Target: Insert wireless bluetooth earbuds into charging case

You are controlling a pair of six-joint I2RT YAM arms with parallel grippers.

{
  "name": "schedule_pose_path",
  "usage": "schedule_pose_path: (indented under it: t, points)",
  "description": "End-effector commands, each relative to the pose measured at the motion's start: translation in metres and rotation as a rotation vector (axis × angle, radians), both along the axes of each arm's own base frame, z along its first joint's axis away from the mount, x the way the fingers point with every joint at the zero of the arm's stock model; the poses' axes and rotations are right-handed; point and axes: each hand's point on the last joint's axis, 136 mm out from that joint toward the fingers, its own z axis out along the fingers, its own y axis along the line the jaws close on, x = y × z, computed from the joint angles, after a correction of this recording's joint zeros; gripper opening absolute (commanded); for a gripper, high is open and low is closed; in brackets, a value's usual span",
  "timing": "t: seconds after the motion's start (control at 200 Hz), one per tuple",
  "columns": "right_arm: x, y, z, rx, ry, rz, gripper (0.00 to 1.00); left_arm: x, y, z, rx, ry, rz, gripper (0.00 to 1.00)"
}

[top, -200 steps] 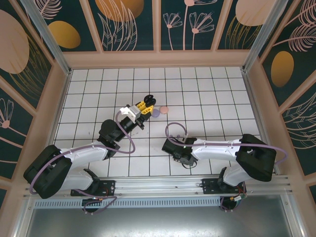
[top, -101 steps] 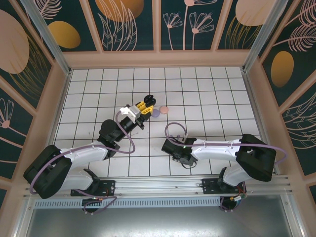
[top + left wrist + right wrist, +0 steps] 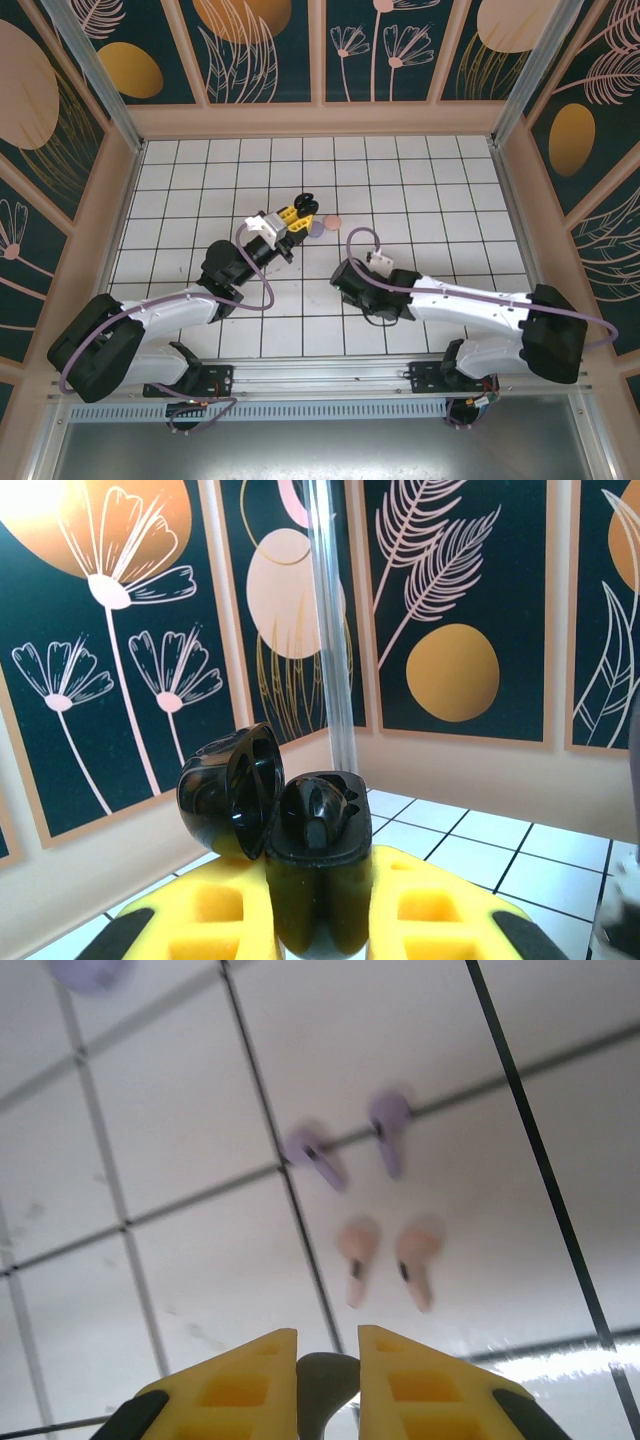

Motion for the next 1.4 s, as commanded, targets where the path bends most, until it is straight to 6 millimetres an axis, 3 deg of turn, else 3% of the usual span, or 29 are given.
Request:
schedule_pose_path:
  t: [0.0,0.305,0.45,0.581,0.896,1.391]
  points:
    - [0.03,-0.006,0.054,-0.004,-0.16,0.023,0.18,-0.006,-0.003,0.023,-0.023,-0.048,-0.03,0.0]
    - [0.089,-0.016,0.196,0.022,-0.497,0.082,0.18,-0.004,-0.011,0.025,0.004,-0.051,-0.058,0.0]
    - [0.105,-0.006,0.245,0.012,-0.619,0.14,0.18,-0.004,-0.019,0.026,0.02,-0.046,-0.091,0.0]
    - [0.112,0.008,0.275,0.01,-0.712,0.211,0.19,-0.003,-0.026,0.024,0.038,-0.035,-0.119,0.0]
    - [0.11,0.034,0.297,0.039,-0.815,0.36,0.19,0.002,-0.034,0.023,0.058,-0.019,-0.137,0.0]
    - [0.101,0.057,0.269,0.119,-0.74,0.418,0.19,0.007,-0.039,0.026,0.059,-0.026,-0.139,0.0]
